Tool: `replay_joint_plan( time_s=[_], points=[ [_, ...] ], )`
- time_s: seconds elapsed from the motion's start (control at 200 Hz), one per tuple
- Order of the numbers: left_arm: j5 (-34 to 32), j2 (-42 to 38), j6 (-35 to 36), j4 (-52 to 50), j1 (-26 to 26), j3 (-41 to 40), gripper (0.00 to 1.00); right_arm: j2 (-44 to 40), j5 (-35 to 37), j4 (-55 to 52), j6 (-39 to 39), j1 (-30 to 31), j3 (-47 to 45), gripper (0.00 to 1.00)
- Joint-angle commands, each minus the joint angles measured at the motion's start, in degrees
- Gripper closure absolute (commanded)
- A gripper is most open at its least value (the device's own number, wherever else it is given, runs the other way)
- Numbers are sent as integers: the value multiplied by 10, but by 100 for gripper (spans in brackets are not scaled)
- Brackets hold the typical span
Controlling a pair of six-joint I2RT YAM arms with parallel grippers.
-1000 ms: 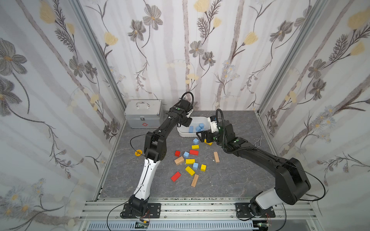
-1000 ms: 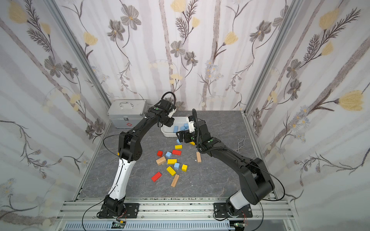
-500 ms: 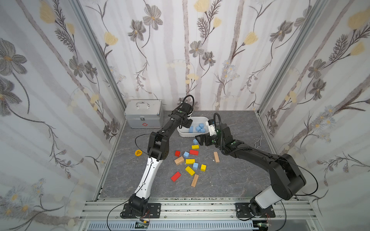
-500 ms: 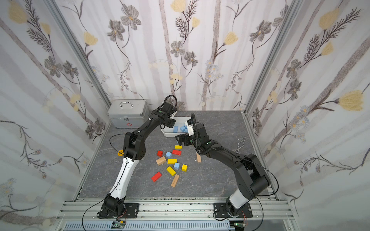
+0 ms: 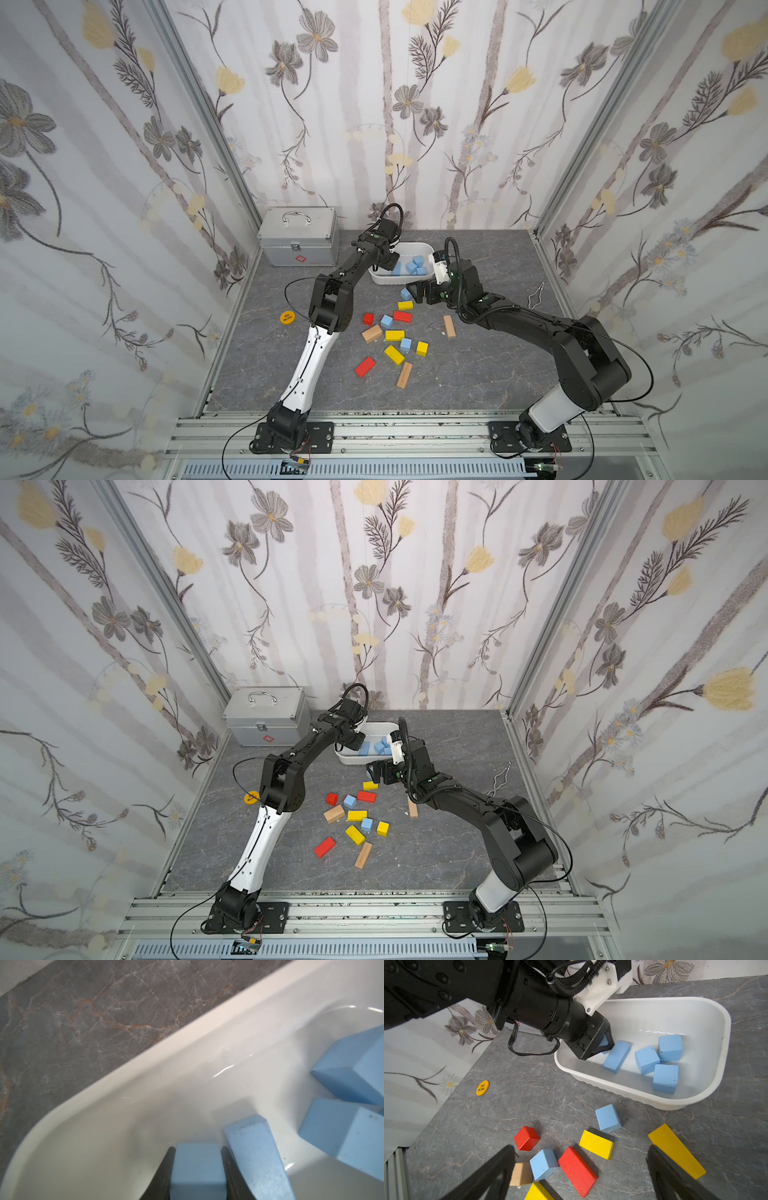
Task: Pick out the blue building blocks
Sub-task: Place the building block in the storage box.
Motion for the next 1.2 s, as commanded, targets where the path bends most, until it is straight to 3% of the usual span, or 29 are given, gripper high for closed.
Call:
replay_joint_plan(
  time_s=[0.0, 0.175, 0.435, 0.565, 0.849, 1.194],
  points=[
    [-4, 5, 3, 7, 0, 5, 90, 3, -7, 29, 3, -2, -1, 0],
    [-9, 8, 2, 7, 1, 5, 85, 3, -7, 30, 3, -4, -2, 0],
    [-8, 7, -3, 8, 1, 5, 55, 3, -6, 31, 2, -5, -6, 0],
    [-9, 4, -2, 9, 1, 5, 48, 1, -6, 34, 2, -5, -7, 0],
    [-8, -22, -15, 16, 1, 5, 36, -12, -2, 38, -1, -5, -18, 0],
    [7, -99, -45, 16, 0, -13, 33, -56, 11, 27, -7, -1, -35, 0]
  ],
)
